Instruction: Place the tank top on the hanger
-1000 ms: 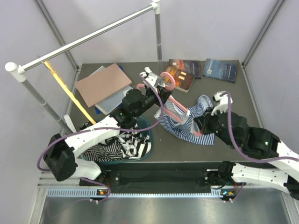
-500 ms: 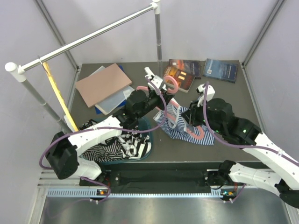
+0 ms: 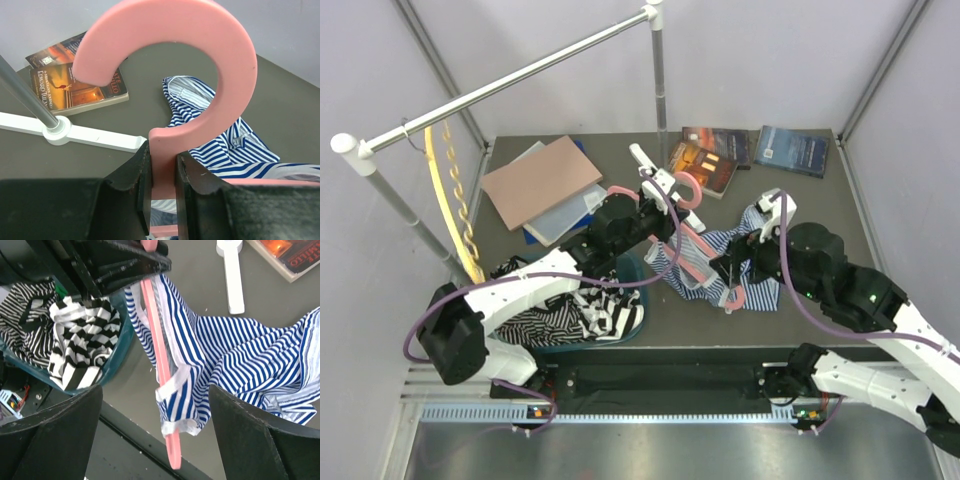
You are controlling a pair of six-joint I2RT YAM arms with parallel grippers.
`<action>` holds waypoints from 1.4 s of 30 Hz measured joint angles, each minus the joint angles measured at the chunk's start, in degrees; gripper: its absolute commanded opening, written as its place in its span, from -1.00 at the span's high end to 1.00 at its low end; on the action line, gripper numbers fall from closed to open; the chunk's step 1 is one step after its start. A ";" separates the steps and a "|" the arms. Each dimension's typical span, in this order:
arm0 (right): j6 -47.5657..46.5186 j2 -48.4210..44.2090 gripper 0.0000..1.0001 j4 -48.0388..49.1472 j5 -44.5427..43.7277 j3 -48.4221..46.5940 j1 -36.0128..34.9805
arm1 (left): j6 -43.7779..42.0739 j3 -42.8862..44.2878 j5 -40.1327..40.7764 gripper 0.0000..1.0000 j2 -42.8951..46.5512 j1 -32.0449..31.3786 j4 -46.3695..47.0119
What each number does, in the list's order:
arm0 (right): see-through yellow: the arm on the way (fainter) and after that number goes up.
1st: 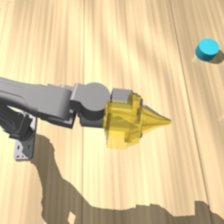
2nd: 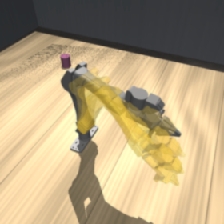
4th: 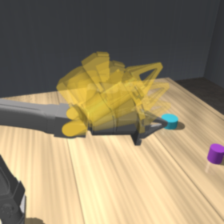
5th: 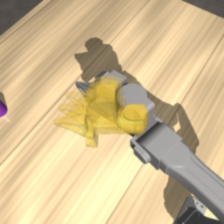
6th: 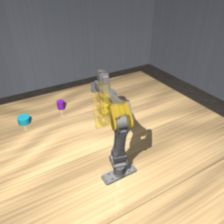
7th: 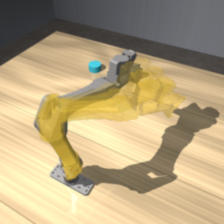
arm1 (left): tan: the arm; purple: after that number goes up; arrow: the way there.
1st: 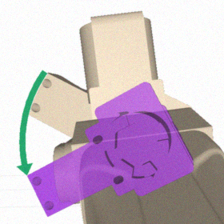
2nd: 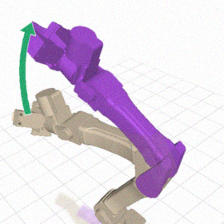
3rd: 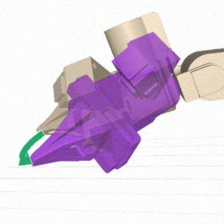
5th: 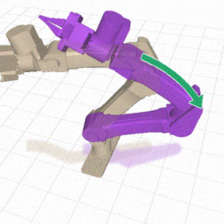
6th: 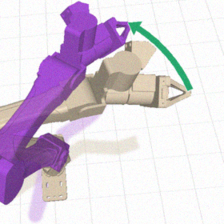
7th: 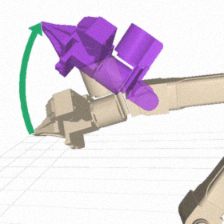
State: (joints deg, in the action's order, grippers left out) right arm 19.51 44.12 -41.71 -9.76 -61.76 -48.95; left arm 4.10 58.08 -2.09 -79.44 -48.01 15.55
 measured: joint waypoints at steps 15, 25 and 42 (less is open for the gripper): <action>1.14 -5.77 -0.49 -3.34 4.83 7.96 0.00 | -1.14 0.00 0.46 1.00 1.33 0.00 -0.72; -0.39 -3.52 -0.34 -1.90 5.79 10.01 0.00 | -1.27 0.00 -1.55 1.00 2.69 0.02 -1.55; -3.26 -0.50 1.00 3.32 6.95 10.14 -0.02 | -0.72 0.00 -4.00 -0.47 3.43 0.11 -3.78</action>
State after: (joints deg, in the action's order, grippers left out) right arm 16.25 43.62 -38.39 -2.81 -51.62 -48.97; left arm 3.38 58.08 -6.09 -76.01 -47.90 11.77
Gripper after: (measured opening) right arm 0.078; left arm 0.518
